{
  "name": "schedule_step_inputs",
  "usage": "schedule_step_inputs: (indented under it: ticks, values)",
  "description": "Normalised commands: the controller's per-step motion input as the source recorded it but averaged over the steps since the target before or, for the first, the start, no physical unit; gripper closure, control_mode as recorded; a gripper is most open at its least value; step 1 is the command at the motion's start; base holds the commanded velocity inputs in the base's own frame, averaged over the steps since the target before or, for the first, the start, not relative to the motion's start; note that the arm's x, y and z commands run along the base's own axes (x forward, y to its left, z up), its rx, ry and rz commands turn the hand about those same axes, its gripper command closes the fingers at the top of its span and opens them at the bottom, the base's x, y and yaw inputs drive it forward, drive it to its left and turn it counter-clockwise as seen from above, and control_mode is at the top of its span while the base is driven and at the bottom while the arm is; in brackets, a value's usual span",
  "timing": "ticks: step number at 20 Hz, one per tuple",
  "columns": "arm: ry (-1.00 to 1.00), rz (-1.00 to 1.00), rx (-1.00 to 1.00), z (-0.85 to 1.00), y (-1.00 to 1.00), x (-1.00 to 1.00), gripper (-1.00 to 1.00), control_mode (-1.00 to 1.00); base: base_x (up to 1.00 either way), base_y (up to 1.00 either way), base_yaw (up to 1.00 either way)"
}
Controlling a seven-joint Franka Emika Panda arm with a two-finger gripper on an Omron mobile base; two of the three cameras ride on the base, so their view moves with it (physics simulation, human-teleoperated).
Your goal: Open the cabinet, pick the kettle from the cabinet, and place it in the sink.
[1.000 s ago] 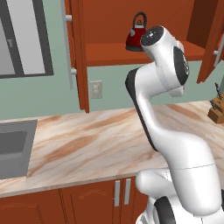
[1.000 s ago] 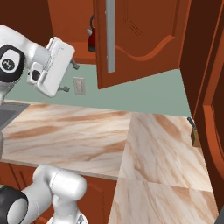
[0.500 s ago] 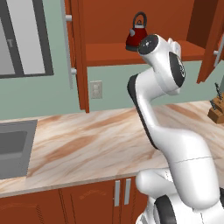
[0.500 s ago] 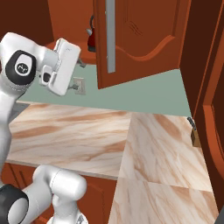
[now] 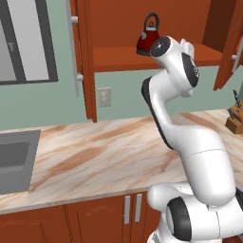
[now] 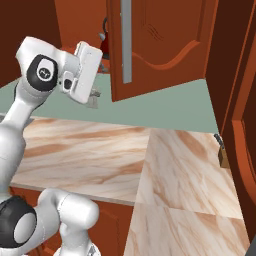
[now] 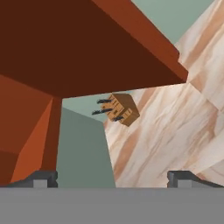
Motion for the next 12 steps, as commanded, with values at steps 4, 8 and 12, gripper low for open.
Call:
schedule_step_inputs:
  ticks: [4,8,12]
  values:
    - [0.01,-0.10,0.00,0.06,-0.20,0.44,-1.00,-1.00,0.00,0.00,0.00]
    - [0.01,-0.10,0.00,0.03,-0.23,0.46,-1.00,-1.00,0.00,0.00,0.00]
    - [0.02,-0.12,0.00,0.01,-0.23,0.45,-1.00,-1.00,0.00,0.00,0.00]
